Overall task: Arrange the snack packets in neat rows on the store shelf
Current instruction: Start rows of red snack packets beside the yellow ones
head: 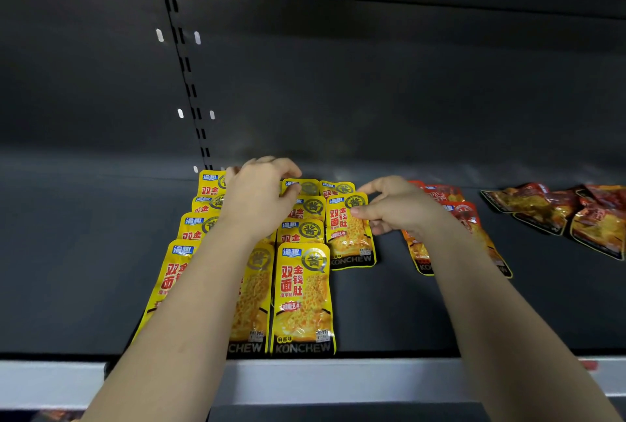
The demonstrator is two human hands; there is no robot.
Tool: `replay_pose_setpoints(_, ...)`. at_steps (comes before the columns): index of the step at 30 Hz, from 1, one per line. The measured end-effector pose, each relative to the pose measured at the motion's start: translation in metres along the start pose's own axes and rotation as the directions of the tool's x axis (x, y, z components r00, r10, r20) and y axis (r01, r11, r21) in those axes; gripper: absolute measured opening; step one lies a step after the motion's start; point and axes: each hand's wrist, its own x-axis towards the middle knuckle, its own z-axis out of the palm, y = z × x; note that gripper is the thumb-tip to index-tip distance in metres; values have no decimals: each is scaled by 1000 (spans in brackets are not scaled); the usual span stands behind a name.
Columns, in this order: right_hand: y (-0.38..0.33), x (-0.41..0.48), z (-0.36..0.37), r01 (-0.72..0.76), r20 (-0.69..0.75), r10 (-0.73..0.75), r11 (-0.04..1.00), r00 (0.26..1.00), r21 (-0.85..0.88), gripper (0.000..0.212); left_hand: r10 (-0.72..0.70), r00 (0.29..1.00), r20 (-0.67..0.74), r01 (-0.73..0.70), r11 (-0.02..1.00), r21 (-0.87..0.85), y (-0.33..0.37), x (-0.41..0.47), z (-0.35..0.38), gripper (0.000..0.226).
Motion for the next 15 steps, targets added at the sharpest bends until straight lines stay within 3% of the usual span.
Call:
replay_pose_setpoints(4,6,9,4,4,-24,-3,1000,1000,4,55,1,1000,-2,-1,1000,0,1,0,0,20)
replay_pose_setpoints(15,8,11,10,39,-50,-45,993,998,-113,67,1,1000,2,-1,1000,0,1,0,0,19)
